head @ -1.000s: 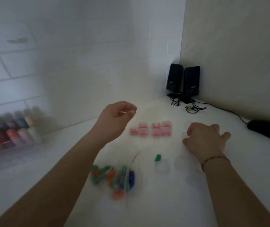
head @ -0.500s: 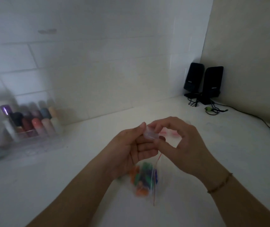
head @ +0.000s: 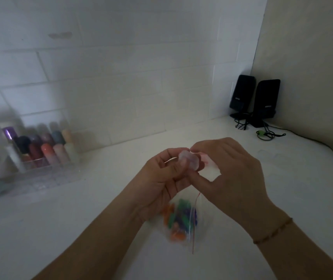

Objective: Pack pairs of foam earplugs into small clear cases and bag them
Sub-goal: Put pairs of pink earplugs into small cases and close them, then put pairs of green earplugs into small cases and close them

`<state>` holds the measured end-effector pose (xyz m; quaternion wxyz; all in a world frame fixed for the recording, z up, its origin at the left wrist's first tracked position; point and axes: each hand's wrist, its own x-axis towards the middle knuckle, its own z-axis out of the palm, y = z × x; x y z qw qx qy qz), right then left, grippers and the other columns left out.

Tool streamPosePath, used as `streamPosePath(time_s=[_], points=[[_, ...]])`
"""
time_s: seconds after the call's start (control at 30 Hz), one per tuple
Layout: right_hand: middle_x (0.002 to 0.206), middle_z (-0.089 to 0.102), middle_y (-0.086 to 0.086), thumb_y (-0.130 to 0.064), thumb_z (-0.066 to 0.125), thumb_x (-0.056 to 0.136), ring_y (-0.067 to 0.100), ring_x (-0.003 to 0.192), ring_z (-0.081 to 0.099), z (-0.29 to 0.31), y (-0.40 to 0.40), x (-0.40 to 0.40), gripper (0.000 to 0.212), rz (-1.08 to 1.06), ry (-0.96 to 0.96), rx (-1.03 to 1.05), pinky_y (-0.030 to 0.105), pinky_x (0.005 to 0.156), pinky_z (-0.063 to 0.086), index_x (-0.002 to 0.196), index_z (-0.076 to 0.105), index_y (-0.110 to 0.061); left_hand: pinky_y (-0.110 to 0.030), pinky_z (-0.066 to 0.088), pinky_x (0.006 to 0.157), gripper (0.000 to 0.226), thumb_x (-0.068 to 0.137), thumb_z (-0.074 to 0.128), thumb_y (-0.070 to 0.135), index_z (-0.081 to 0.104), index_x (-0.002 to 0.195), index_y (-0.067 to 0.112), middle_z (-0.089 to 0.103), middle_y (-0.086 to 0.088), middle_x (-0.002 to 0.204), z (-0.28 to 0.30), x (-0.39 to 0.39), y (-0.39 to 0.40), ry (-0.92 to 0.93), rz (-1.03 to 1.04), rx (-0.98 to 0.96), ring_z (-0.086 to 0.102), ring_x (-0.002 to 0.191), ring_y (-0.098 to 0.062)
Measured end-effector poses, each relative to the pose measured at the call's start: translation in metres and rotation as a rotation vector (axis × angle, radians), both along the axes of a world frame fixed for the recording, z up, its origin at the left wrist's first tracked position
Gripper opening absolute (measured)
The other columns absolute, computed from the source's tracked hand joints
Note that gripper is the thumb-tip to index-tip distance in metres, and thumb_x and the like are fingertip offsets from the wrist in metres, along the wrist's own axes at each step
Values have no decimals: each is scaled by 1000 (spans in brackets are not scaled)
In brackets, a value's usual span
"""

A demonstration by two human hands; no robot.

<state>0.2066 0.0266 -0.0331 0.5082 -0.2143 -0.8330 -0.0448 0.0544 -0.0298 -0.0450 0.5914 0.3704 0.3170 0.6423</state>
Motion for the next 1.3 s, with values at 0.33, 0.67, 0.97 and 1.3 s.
streamPosePath(time_s=[0.33, 0.67, 0.97, 1.3], points=[[119, 62, -5, -19, 55, 91, 9, 121, 53, 0, -4, -1, 28, 250, 111, -251, 22, 94, 45, 116, 66, -16, -41, 54, 90, 50, 87, 52, 47, 71, 110, 7, 68, -19, 117, 3, 6, -5, -121, -138, -21, 65, 109, -32], [99, 74, -7, -24, 64, 90, 10, 81, 69, 0, -2, 2, 14, 61, 120, 8, 33, 63, 54, 90, 72, -14, -36, 57, 83, 69, 67, 87, 32, 55, 119, -1, 68, -21, 108, 0, 1, 1, -161, -30, 77, 69, 98, -28], [70, 69, -7, -26, 58, 91, 17, 55, 63, -3, 2, -3, 17, -37, 46, 67, 37, 53, 49, 82, 70, -18, -34, 57, 81, 60, 70, 82, 36, 54, 104, -4, 70, -11, 95, 3, -3, 0, -5, 24, 104, 69, 92, -25], [73, 68, -8, -33, 53, 93, 12, 62, 62, 3, -4, 0, 22, -19, 110, -102, 39, 56, 50, 85, 67, -18, -42, 55, 92, 56, 75, 76, 20, 55, 118, -9, 62, -29, 115, 5, -4, -2, 115, -6, 31, 66, 98, -32]])
